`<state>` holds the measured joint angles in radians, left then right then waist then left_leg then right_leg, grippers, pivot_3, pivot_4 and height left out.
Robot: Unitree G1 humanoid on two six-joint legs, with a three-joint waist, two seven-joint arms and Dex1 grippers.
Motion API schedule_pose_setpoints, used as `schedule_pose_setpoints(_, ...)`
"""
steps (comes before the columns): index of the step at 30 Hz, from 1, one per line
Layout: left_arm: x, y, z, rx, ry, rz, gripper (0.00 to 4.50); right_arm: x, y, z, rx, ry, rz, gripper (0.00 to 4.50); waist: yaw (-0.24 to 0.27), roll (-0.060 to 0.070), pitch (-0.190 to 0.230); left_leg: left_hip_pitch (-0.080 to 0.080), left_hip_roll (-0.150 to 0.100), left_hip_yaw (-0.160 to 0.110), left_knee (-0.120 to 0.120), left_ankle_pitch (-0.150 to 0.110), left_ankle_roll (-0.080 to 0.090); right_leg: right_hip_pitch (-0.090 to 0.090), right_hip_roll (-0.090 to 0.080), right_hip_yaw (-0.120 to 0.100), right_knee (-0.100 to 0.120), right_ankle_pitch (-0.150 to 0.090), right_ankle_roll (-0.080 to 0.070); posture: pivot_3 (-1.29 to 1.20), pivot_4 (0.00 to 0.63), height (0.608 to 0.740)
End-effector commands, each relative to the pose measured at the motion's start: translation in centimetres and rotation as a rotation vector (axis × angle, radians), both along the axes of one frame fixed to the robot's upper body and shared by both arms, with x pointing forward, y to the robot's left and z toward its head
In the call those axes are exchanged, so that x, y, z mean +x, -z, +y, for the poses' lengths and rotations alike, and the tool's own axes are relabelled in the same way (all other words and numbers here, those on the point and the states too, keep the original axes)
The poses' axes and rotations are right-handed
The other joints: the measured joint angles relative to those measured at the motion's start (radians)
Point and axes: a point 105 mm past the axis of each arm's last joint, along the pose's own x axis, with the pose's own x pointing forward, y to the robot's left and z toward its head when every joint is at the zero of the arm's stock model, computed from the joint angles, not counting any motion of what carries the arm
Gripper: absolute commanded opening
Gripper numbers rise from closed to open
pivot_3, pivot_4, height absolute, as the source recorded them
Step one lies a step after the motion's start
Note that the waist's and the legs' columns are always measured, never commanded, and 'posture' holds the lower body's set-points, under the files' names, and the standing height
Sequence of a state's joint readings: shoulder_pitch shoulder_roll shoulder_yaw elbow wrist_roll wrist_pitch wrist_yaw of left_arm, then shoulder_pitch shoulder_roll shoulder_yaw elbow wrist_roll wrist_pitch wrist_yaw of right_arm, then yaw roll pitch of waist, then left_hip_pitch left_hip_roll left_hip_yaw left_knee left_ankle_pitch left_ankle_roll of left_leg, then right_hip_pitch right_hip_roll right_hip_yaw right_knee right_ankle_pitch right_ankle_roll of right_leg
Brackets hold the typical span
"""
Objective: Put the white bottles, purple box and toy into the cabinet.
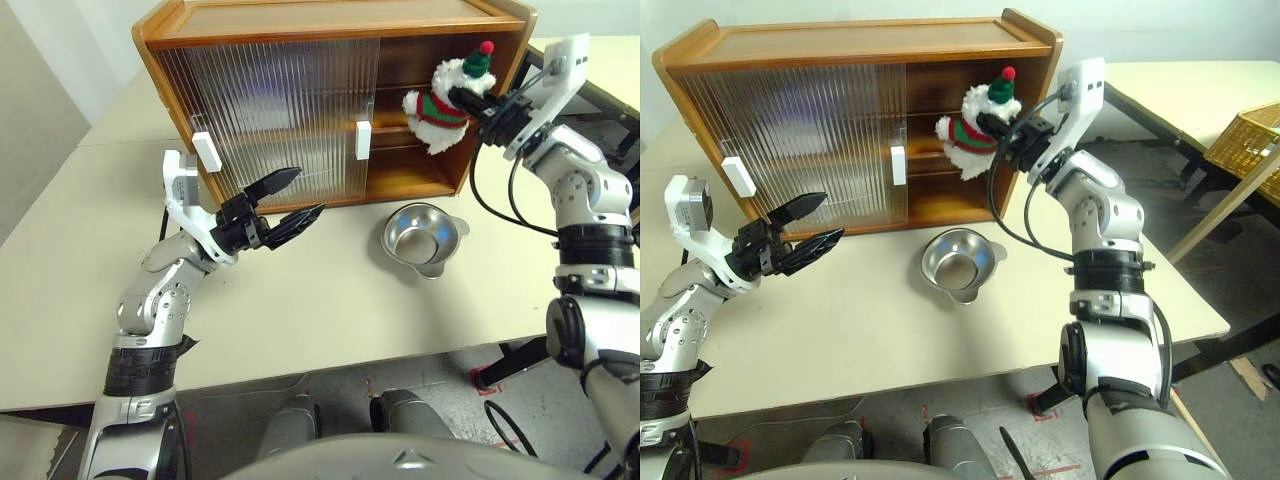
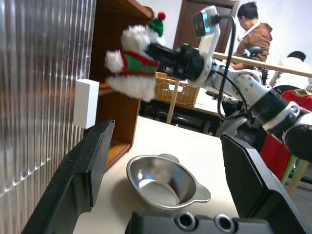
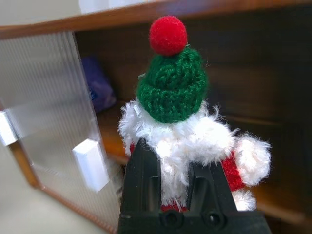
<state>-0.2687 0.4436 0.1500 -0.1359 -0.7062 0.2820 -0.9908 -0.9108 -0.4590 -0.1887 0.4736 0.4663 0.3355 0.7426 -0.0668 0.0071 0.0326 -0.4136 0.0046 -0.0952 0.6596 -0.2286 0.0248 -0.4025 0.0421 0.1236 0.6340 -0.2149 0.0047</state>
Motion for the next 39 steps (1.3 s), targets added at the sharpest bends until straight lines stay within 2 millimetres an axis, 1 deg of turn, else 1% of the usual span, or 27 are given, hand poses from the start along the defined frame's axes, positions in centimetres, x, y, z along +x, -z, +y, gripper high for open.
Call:
schedule_pose_setpoints(1, -0.2, 0.0, -0.1, 0.009, -0.006, -0.012, 4.50, 0.6, -0.7, 0.5, -0.013, -0.001, -0.034, 0.37, 0.002, 0.000, 0.000, 0.000, 0.000, 0.000, 0.000, 0.000, 0.000, 0.000, 0.000, 0.000, 0.000, 0.000, 0.000, -0.07, 0.020, 0.740)
schedule_pose_setpoints(6, -0.1, -0.1, 0.0, 0.008, -0.008, -0.013, 4.50, 1.7, -1.3, 1.2, -0.005, 0.009, -0.055, 0.37, 0.005, 0.000, 0.000, 0.000, 0.000, 0.000, 0.000, 0.000, 0.000, 0.000, 0.000, 0.000, 0.000, 0.001, -0.001, -0.07, 0.023, 0.740)
schedule_pose_setpoints(16, -0.2, 0.0, -0.1, 0.009, -0.009, -0.006, 4.50, 4.5, 0.6, 2.5, -0.013, 0.119, -0.031, 0.37, 0.005, 0.001, 0.001, -0.003, 0.001, 0.000, 0.000, 0.000, 0.000, -0.004, 0.000, 0.000, 0.001, 0.003, -0.005, -0.07, 0.026, 0.740)
schedule_pose_setpoints(23, -0.3, -0.1, -0.1, 0.009, -0.015, -0.006, 4.50, 5.2, 0.7, 3.7, -0.030, 0.187, -0.058, 0.36, 0.005, 0.001, 0.001, -0.003, 0.002, 0.000, 0.000, 0.000, 0.000, -0.004, 0.000, 0.000, 0.001, 0.004, -0.007, -0.06, 0.028, 0.740)
schedule_pose_setpoints(28, -0.3, -0.2, -0.1, 0.011, -0.018, -0.009, 4.50, 5.5, 1.4, 4.3, -0.054, 0.216, -0.051, 0.36, 0.005, 0.001, 0.001, -0.003, 0.002, 0.000, 0.000, 0.000, -0.001, -0.004, 0.000, 0.000, 0.001, 0.005, -0.008, -0.06, 0.028, 0.740)
schedule_pose_setpoints(34, -0.4, -0.3, 0.0, 0.012, -0.020, -0.008, 4.50, 5.5, 1.2, 4.4, -0.050, 0.207, -0.056, 2.44, 0.007, 0.001, 0.001, -0.003, 0.002, 0.000, 0.000, -0.001, -0.001, -0.004, 0.000, 0.000, 0.001, 0.005, -0.008, -0.06, 0.030, 0.740)
schedule_pose_setpoints(39, -0.3, -0.2, -0.2, 0.007, -0.011, -0.005, 4.50, 5.2, -0.1, 4.1, -0.025, 0.184, -0.096, 4.28, 0.007, 0.002, 0.001, -0.005, 0.002, 0.000, -0.001, -0.001, -0.001, -0.006, 0.000, 0.000, 0.001, 0.004, -0.009, -0.07, 0.031, 0.740)
